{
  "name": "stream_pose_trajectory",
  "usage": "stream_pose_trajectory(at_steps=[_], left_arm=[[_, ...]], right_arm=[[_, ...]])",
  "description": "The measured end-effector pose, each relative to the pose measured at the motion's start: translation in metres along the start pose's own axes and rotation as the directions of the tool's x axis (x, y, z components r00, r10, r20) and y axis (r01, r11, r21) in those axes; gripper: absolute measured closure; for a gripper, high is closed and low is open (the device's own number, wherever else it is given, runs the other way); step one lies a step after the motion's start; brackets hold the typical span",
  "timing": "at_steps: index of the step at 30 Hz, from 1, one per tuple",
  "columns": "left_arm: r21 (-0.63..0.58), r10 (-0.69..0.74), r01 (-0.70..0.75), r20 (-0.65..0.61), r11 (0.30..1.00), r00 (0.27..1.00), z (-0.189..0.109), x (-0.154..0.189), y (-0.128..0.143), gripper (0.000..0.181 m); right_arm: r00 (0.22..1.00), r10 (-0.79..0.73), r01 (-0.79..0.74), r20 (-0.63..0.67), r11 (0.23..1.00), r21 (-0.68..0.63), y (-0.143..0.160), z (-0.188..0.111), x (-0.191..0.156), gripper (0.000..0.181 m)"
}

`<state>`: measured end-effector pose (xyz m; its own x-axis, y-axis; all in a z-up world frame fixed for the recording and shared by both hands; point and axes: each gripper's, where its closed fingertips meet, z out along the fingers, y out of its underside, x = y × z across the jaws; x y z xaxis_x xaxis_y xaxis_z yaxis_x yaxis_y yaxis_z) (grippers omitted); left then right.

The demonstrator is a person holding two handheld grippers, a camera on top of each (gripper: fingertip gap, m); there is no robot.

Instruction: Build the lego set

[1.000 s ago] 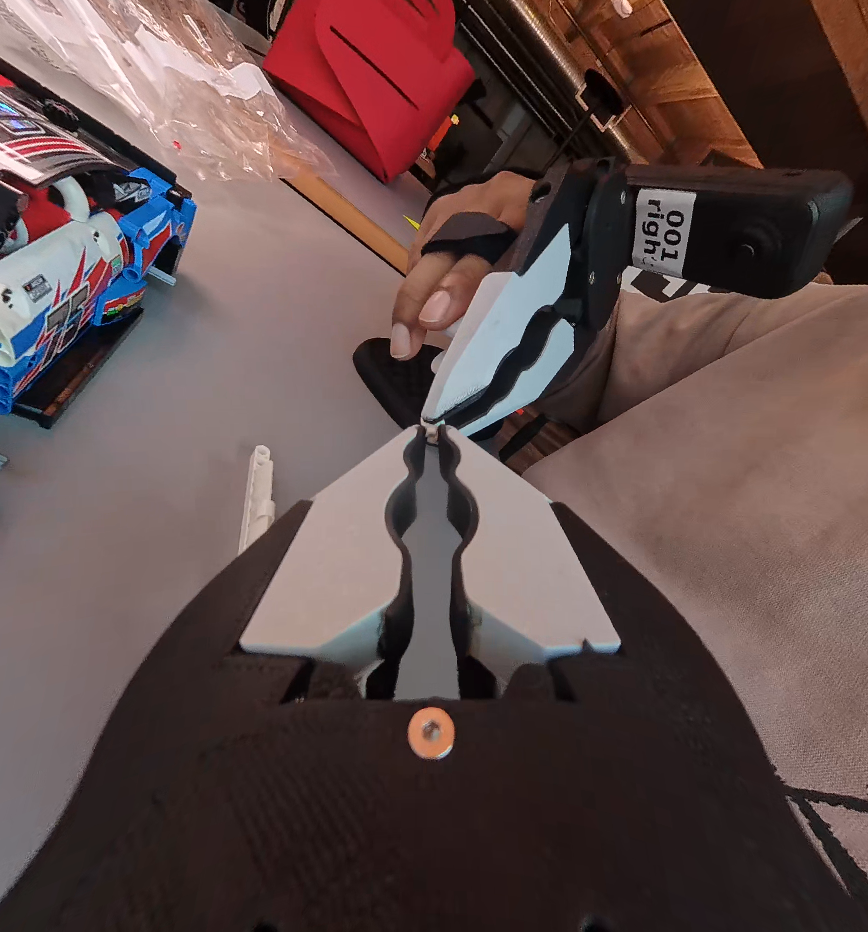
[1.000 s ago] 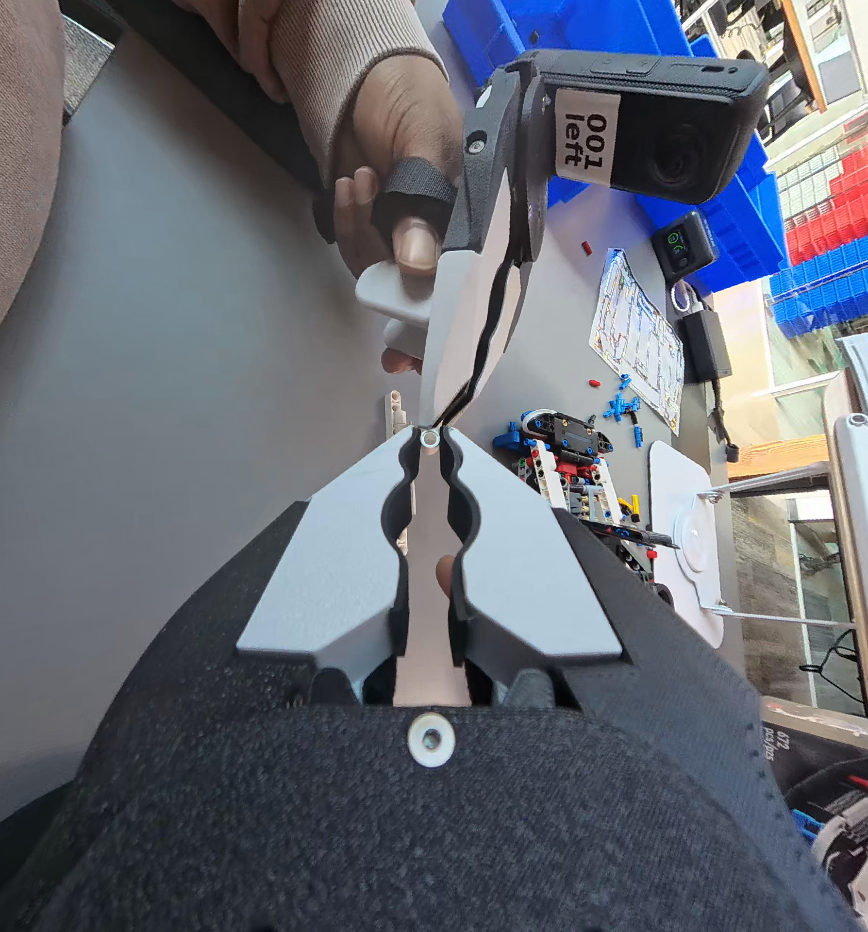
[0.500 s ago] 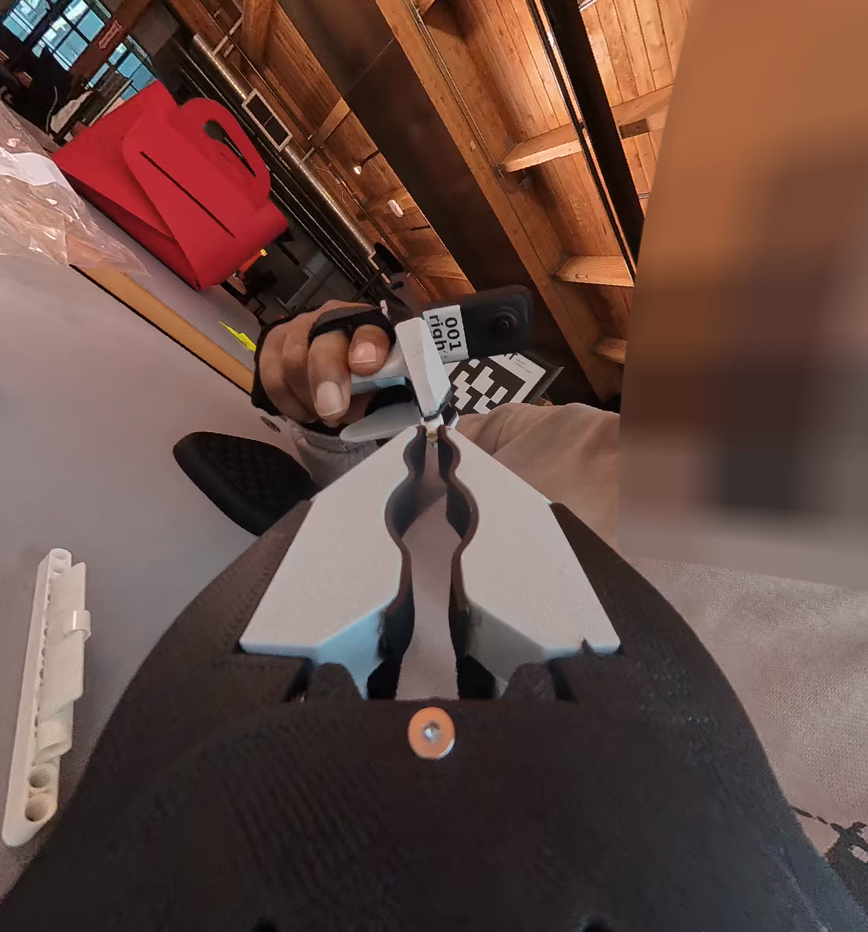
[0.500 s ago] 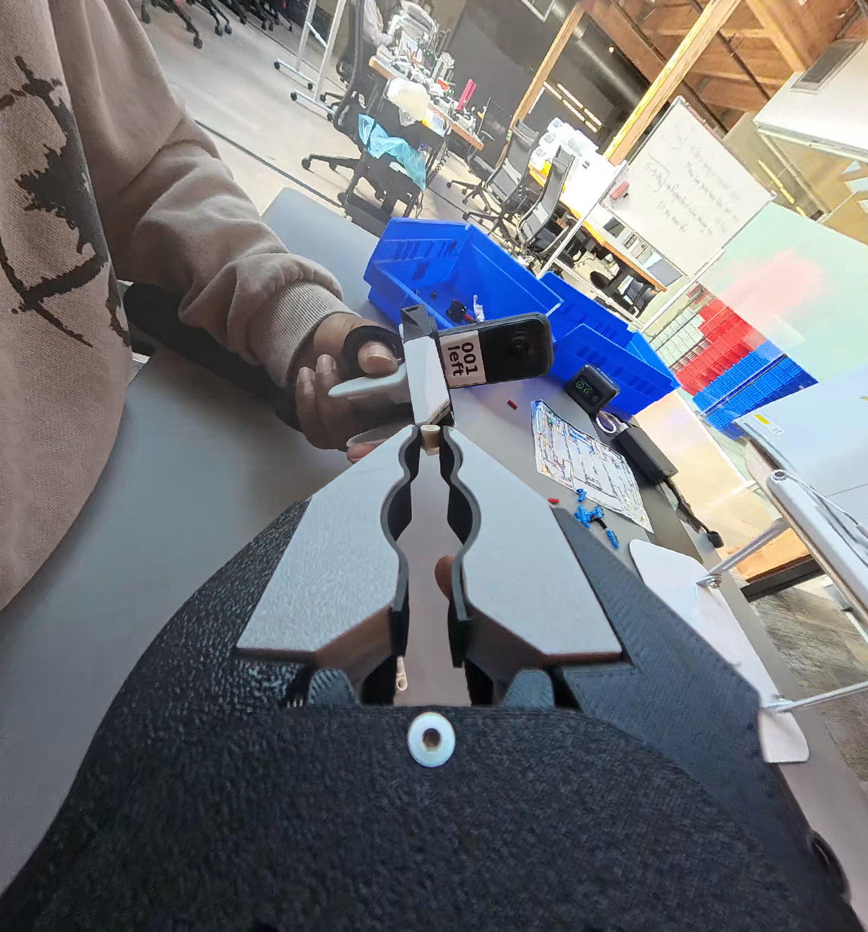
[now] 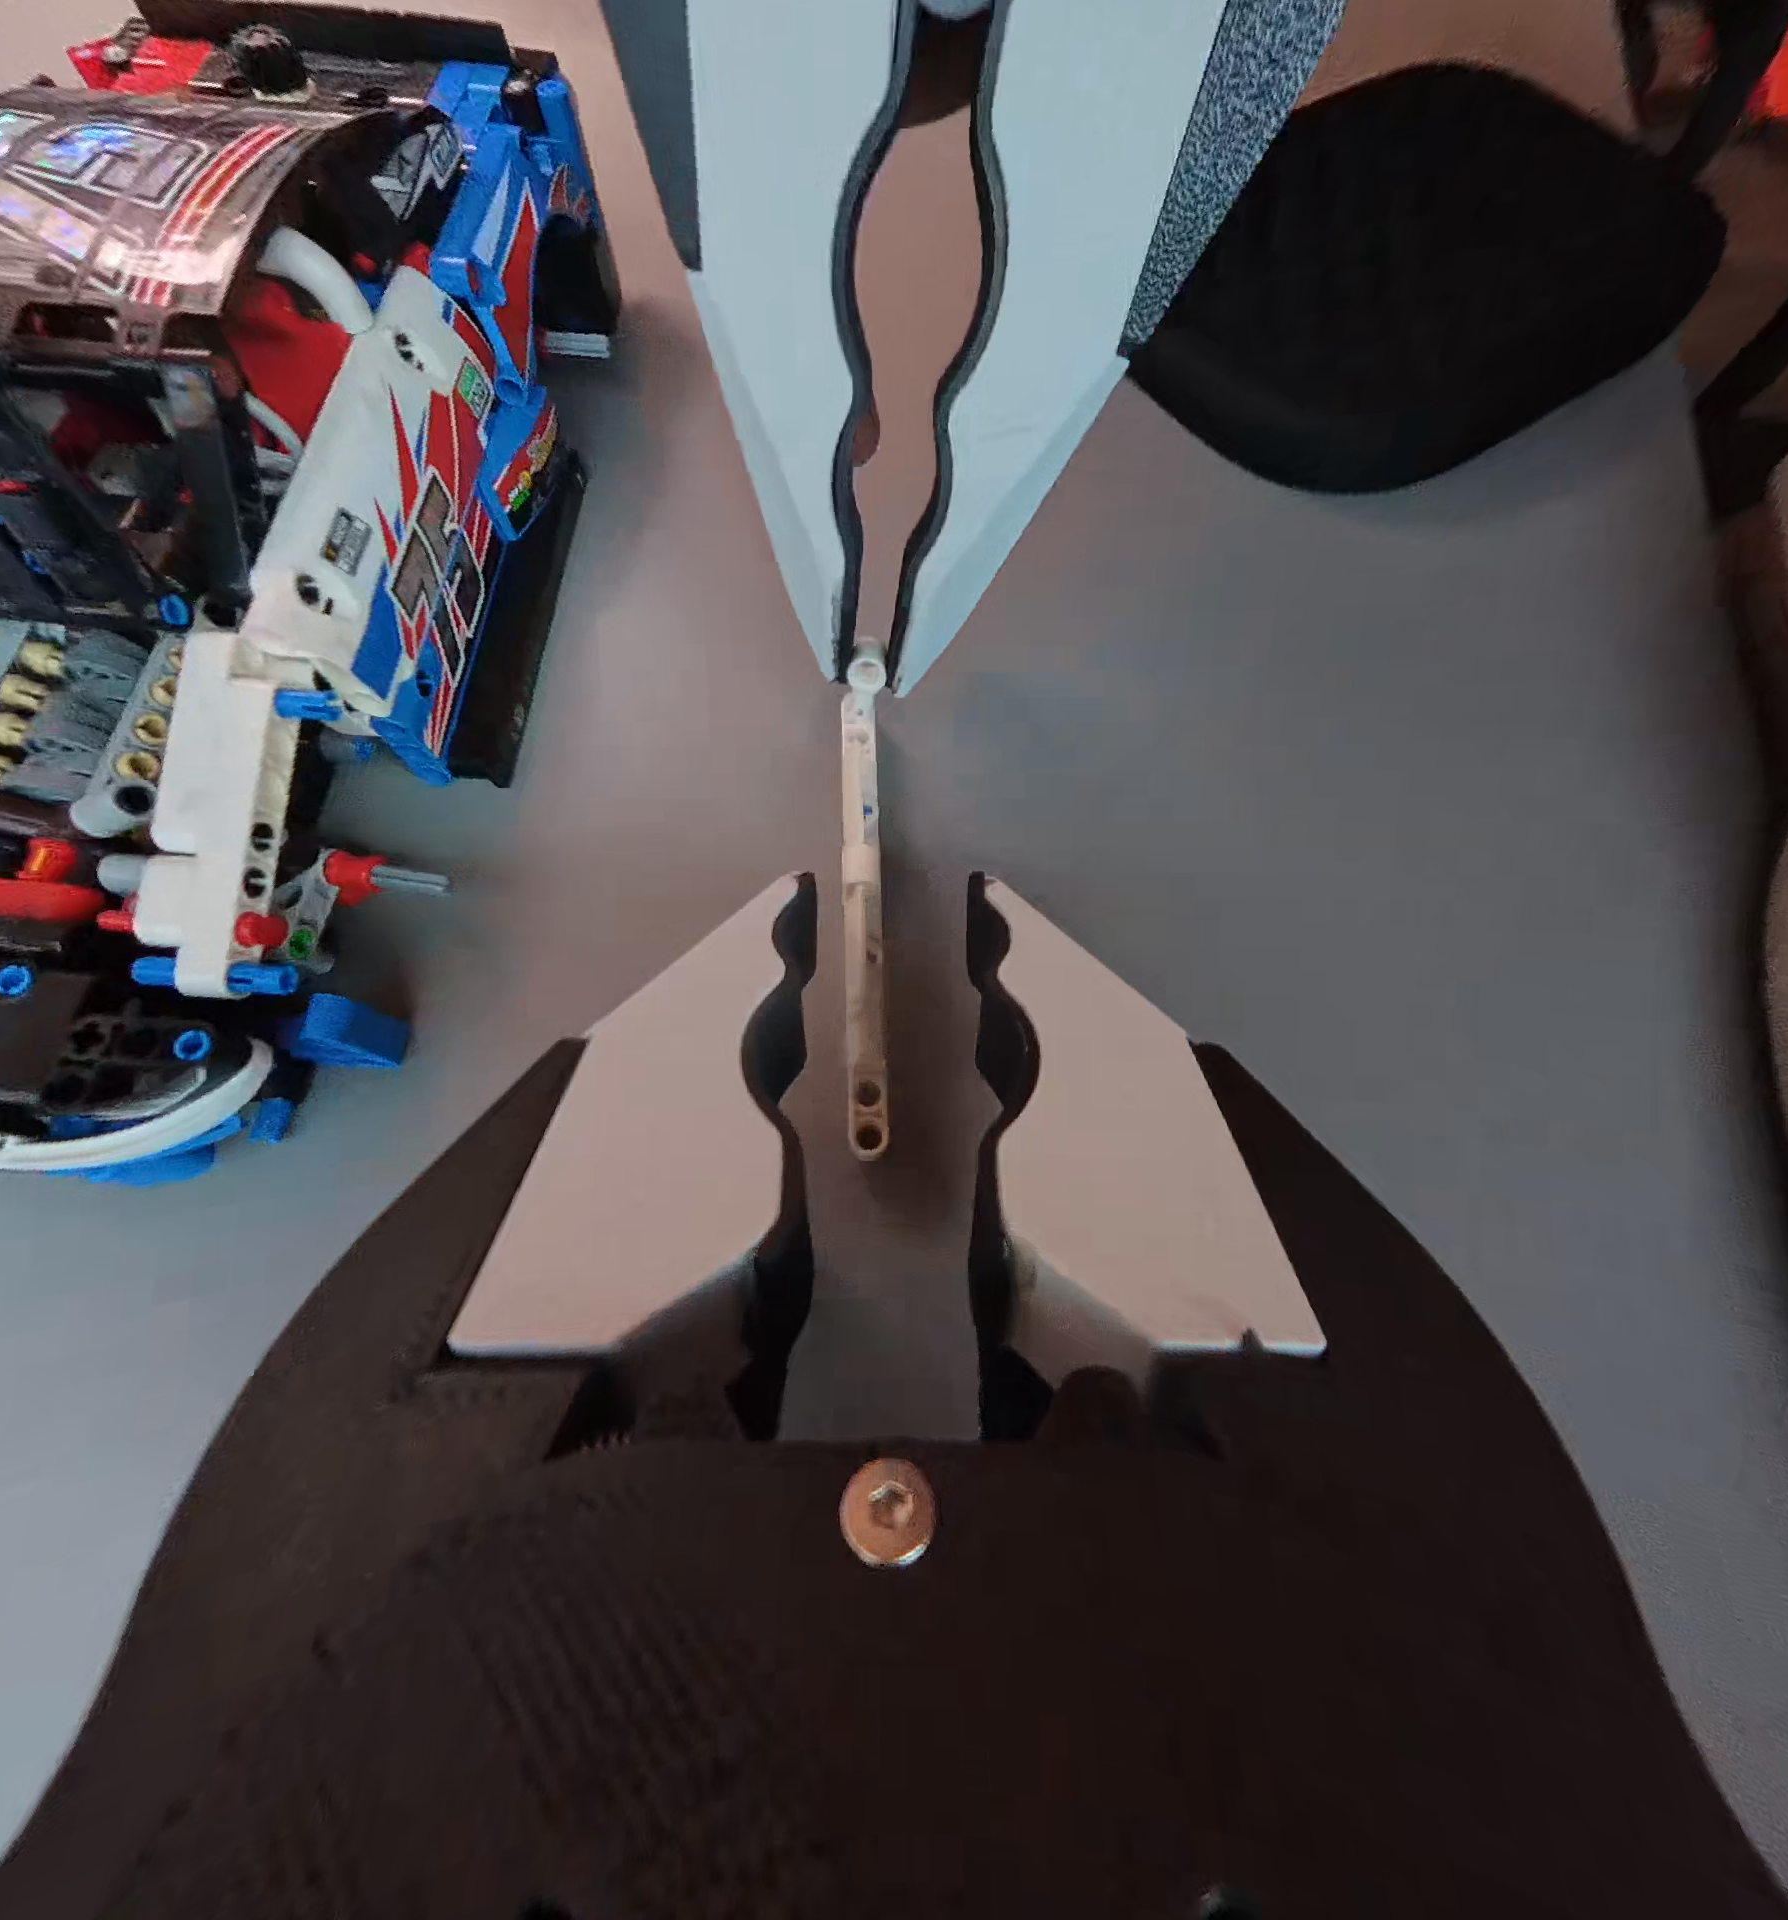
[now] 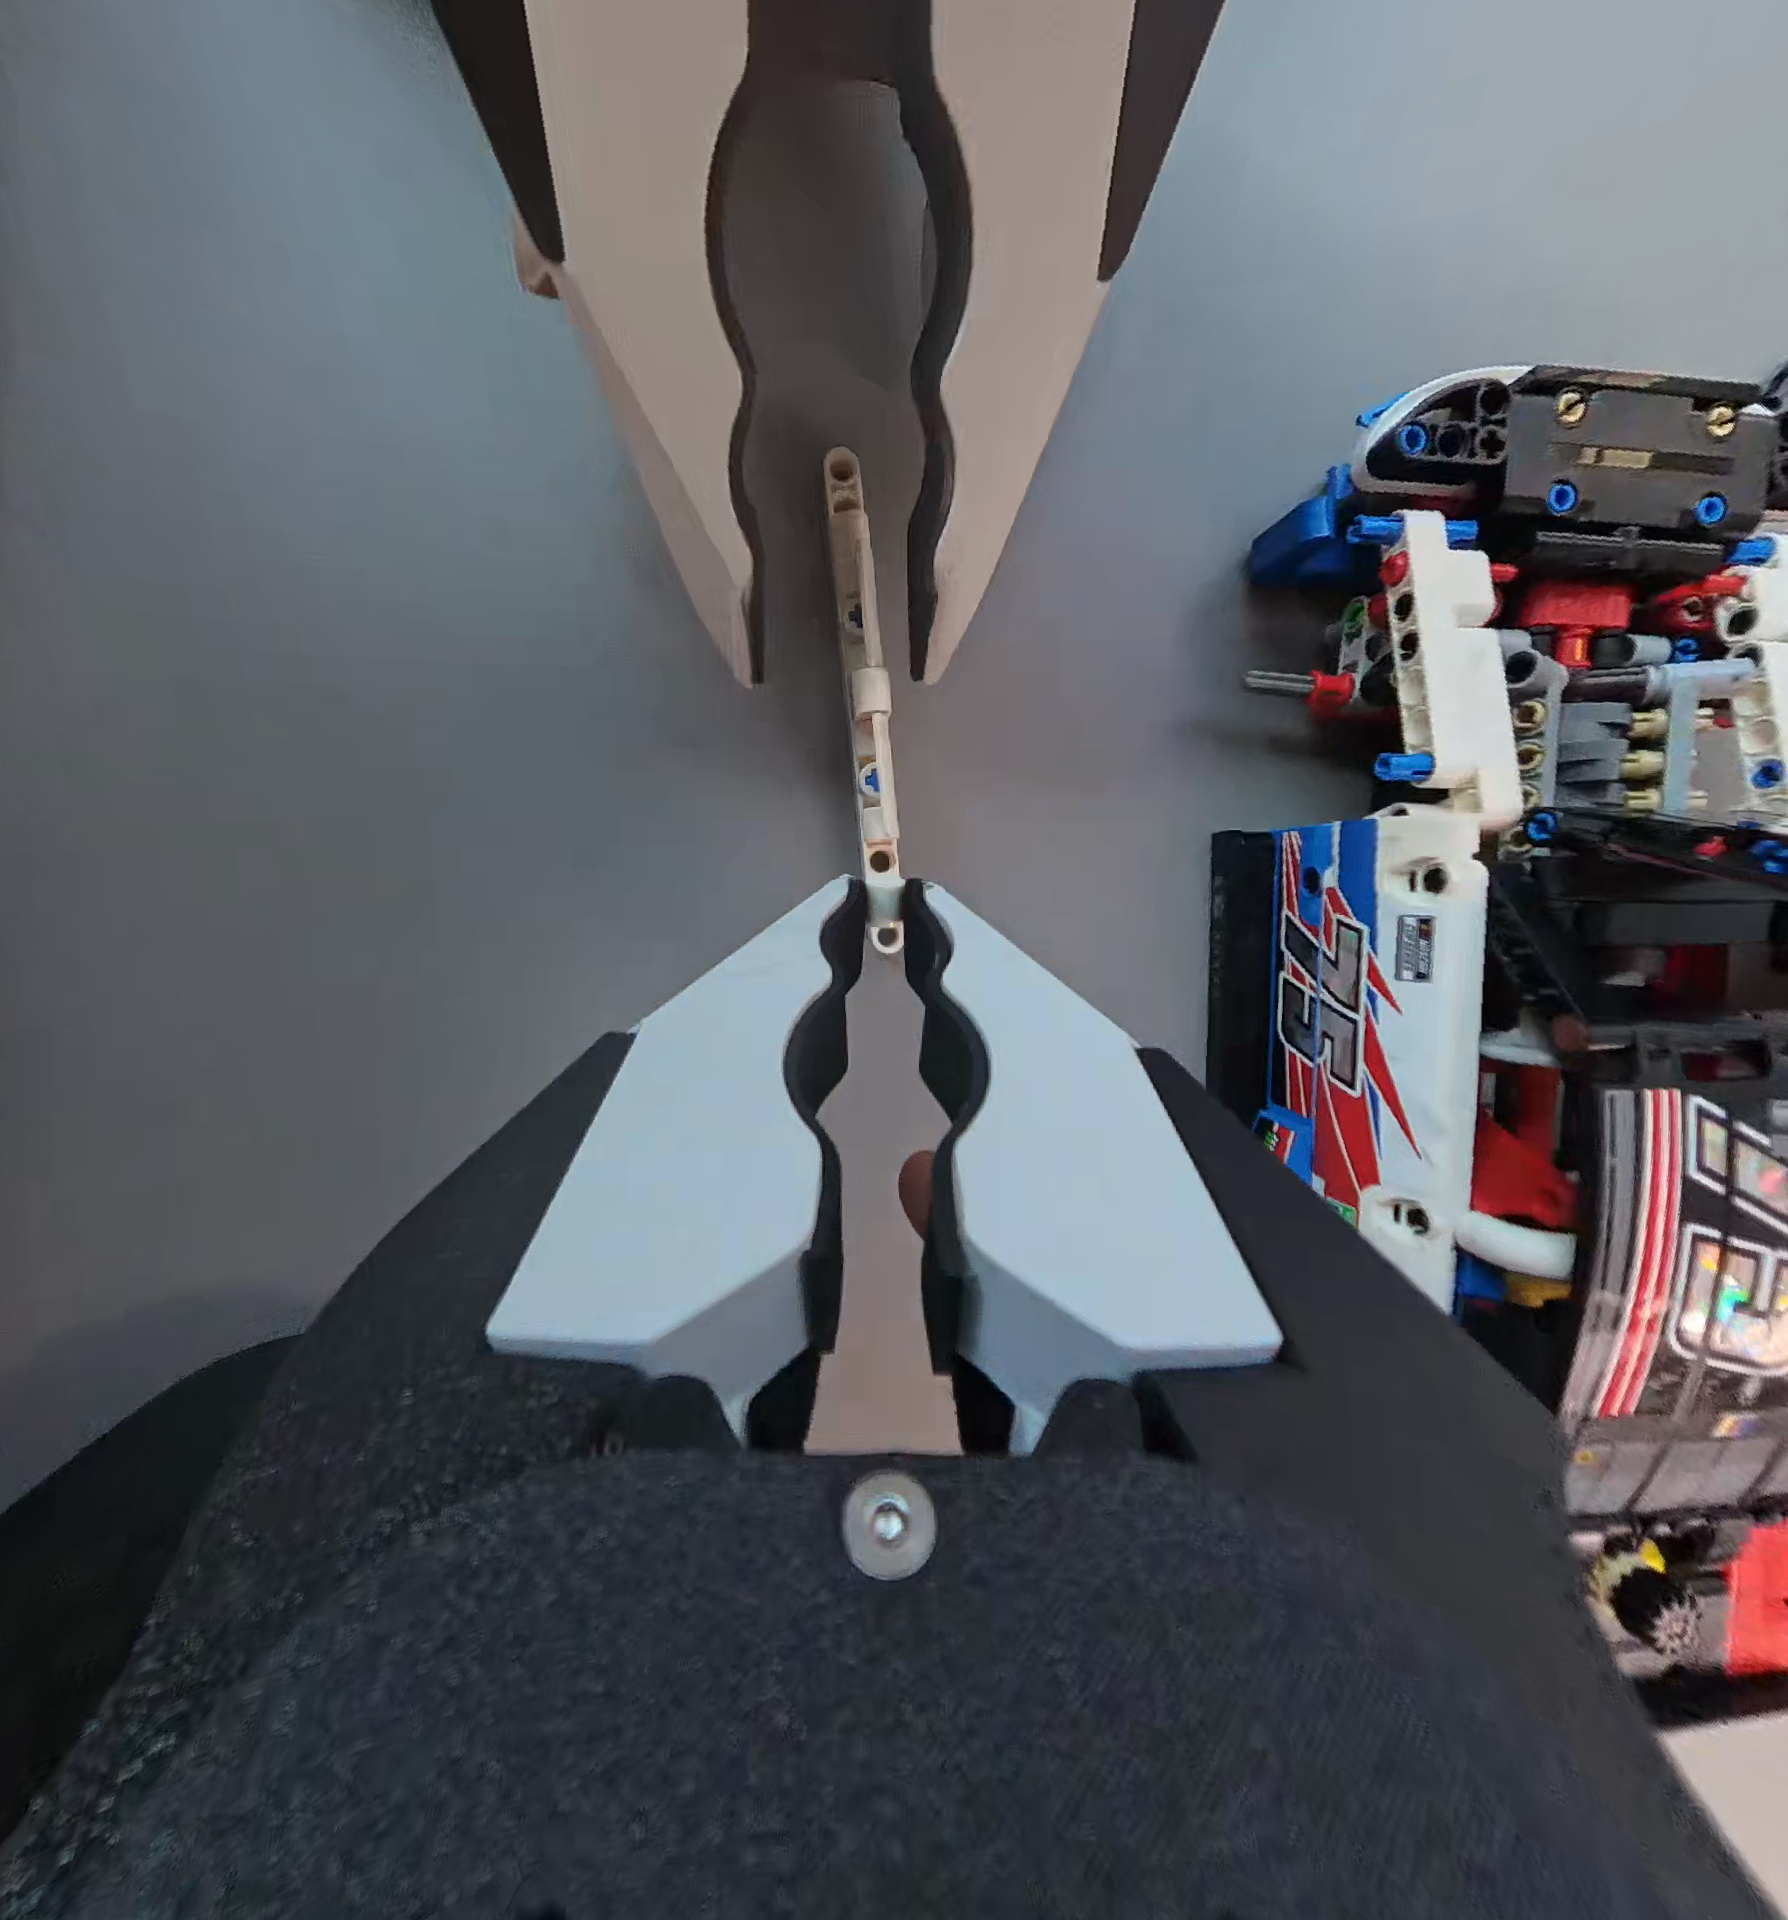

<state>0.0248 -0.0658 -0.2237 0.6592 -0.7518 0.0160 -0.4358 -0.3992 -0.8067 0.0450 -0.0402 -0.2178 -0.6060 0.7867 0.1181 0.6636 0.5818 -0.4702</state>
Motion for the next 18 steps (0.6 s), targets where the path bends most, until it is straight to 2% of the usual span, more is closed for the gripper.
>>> stream_pose_trajectory(at_steps=[7, 18], left_arm=[[-0.066, 0.073, -0.07, 0.044, 0.995, 0.996, 0.014, -0.002, 0.007, 0.175], [-0.063, 0.052, -0.049, 0.046, 0.997, 0.998, 0.016, 0.0, 0.006, 0.176]], right_arm=[[0.998, -0.043, 0.045, 0.037, 0.996, -0.071, 0.003, 0.011, 0.0, 0.176], [0.996, -0.041, 0.053, 0.085, 0.988, -0.145, 0.004, 0.011, -0.006, 0.176]])
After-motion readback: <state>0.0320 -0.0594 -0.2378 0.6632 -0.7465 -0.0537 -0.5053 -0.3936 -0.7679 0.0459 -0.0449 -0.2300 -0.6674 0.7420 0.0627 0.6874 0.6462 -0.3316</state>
